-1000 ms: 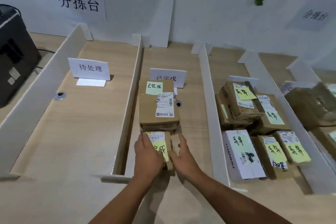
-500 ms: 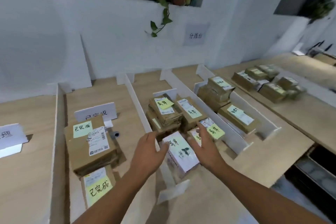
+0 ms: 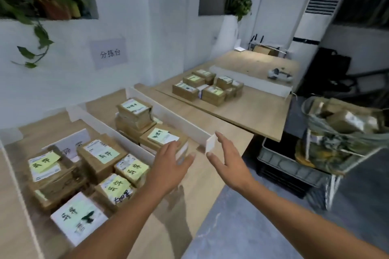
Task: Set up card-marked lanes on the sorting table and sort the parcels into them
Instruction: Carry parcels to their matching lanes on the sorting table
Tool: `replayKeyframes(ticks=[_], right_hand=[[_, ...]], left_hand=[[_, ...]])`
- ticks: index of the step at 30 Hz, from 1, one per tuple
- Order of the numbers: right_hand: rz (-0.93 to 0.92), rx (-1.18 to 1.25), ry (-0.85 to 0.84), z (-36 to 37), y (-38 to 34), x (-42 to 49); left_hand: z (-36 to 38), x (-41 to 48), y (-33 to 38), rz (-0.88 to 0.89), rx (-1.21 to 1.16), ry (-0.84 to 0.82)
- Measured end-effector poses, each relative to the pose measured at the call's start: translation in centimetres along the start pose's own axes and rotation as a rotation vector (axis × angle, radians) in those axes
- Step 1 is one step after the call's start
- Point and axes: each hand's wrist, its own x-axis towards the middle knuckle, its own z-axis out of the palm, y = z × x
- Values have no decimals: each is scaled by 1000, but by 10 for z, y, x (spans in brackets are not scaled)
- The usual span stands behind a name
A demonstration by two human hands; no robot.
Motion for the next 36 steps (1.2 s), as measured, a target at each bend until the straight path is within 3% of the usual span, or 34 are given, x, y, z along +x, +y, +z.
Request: replayKeyframes(ticks=[7, 33, 36], right_hand=[[39, -47, 27, -99, 95, 46], [80, -34, -64, -259, 412, 413], [56, -1, -107, -279, 462, 463]], left_hand=[[99, 68, 76, 54, 5, -27], [369, 495, 177, -44, -24, -108], [412, 540, 191, -98, -8, -42]])
